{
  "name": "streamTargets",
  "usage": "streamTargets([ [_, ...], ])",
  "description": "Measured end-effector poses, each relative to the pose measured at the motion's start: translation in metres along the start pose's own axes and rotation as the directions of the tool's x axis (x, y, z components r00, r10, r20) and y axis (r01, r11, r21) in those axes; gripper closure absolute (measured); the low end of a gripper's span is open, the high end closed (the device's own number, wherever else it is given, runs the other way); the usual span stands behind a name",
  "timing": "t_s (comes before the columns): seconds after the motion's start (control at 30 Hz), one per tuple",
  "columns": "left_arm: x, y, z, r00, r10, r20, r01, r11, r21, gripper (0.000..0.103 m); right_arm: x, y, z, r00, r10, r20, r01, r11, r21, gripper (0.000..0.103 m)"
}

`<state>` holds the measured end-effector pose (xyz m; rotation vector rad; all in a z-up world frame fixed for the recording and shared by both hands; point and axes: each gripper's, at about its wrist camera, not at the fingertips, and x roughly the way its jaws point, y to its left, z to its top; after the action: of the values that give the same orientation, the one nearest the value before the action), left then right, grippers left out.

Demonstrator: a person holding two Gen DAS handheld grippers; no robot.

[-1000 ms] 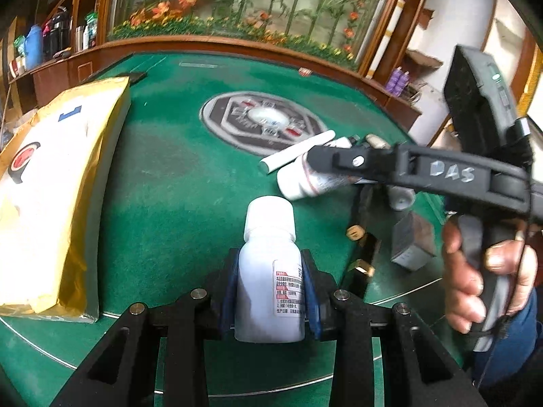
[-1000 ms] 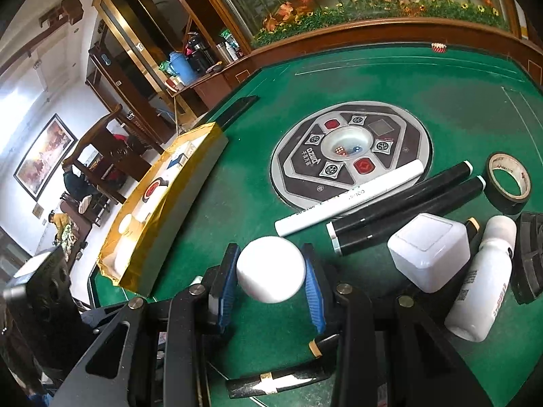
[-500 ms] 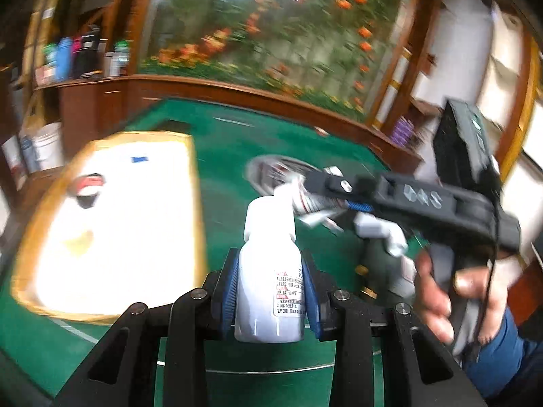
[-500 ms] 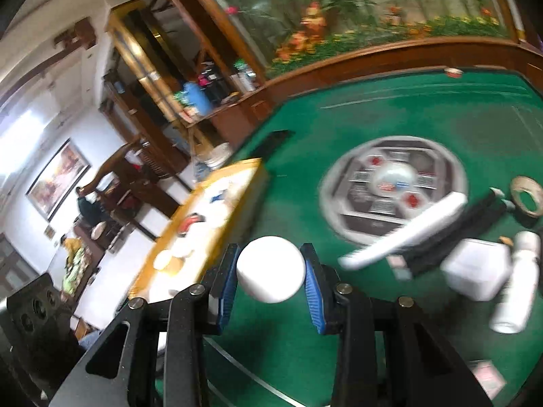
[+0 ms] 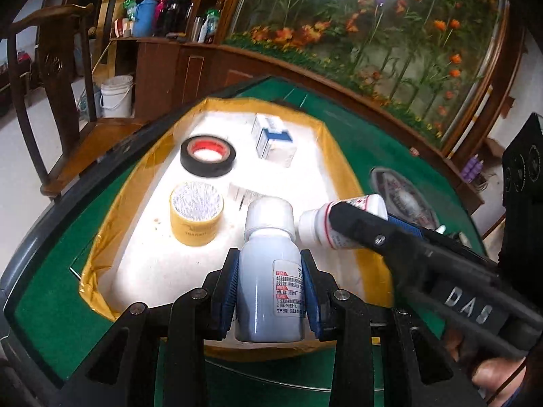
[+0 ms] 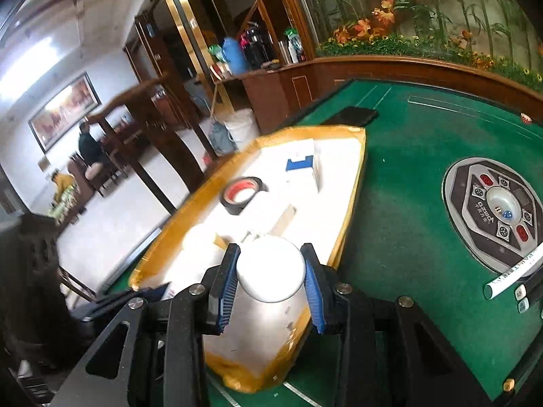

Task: Organize rigid objects
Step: 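Carry both white bottles into the white tray and open both tools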

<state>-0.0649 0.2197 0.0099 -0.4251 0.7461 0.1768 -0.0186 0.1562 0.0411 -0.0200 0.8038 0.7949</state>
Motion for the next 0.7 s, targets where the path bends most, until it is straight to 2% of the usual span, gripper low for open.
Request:
streamTargets([
  [0.13,0.003,-0.003,-0.002,0.999,0.031,-0.012,-0.031,0.999,0.018,0.067,0.01,0.001,-0.006,1.0,-0.01,-0.017,0.009,0.999,-0.046,0.068],
  [0.3,0.007,-0.006,-0.003,0.997,0.067,-0.029,-0.066,0.997,0.04,0.066,0.012,0.003,-0.011,0.999,0.026,-0.036,-0.029,0.997,-0.067,0.068],
  [0.53,0.002,-0.004,-0.001,0.998,0.06,-0.03,-0.059,0.998,0.033,0.065,0.006,0.003,-0.013,0.998,0.048,-0.029,-0.049,0.997,-0.059,0.064],
  [0.63,-0.002,-0.006,-0.001,0.997,0.066,-0.029,-0.065,0.997,0.038,0.058,0.004,0.002,-0.013,0.997,0.066,-0.035,-0.067,0.997,-0.043,0.062],
  [0.7,-0.006,-0.006,-0.002,0.996,0.085,-0.022,-0.084,0.996,0.04,0.044,0.003,0.0,-0.014,0.995,0.092,-0.045,-0.093,0.995,-0.027,0.061],
])
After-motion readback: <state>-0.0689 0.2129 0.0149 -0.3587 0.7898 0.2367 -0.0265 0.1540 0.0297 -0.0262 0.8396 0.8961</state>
